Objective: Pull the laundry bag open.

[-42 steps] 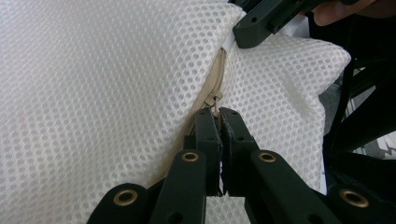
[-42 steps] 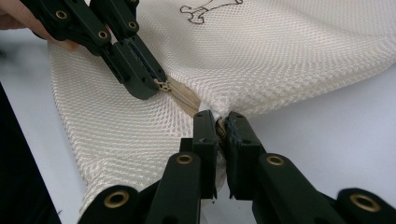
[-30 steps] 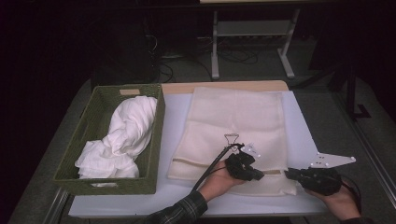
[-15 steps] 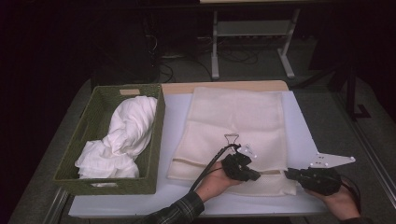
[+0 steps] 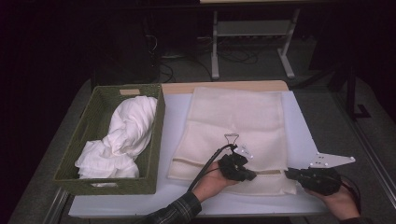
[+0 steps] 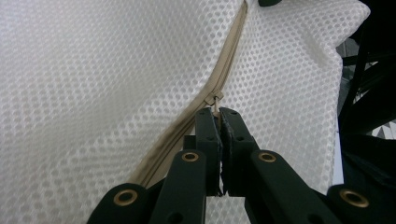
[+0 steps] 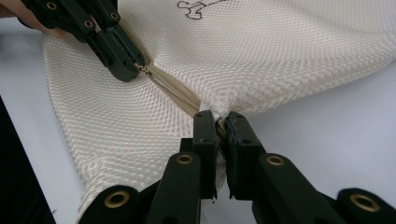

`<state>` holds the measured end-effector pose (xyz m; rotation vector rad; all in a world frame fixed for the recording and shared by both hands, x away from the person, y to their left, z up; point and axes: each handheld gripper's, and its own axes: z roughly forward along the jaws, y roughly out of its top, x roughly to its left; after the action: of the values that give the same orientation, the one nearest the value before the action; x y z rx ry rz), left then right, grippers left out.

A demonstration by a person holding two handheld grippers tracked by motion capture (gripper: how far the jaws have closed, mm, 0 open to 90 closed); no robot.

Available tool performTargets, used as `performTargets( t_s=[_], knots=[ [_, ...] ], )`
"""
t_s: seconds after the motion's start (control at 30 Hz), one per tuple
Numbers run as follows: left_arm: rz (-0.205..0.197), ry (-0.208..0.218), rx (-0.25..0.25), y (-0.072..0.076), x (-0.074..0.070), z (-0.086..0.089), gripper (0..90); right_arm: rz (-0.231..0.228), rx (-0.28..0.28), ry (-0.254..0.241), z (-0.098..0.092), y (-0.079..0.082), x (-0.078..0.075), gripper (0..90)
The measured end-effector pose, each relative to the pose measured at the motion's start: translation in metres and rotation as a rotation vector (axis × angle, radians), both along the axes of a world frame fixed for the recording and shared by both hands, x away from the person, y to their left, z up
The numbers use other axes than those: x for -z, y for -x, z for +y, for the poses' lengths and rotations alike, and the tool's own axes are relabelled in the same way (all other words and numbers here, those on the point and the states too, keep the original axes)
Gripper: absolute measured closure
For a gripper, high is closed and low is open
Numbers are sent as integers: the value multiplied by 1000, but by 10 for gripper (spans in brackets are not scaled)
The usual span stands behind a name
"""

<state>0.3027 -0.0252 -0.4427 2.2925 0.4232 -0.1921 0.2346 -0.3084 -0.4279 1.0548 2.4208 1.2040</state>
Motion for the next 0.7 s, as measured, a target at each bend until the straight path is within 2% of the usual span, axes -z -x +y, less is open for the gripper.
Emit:
performTargets(
  t_s=[0.13,0.2,0.37,0.7],
  knots=[
    [-5,-6,-2,0,-1,3,869,-1,-3,-1,0,0,0,831],
    [5,-1,-3,0,0,4,869,0,-4,-1,0,0,0,831],
    [-9,-18,-7,0,0,7,869,-2,0,4,0,0,0,831],
    [-14,-16,-27,-1,-2,24,869,2,8,7,0,-1,1,831]
  ],
)
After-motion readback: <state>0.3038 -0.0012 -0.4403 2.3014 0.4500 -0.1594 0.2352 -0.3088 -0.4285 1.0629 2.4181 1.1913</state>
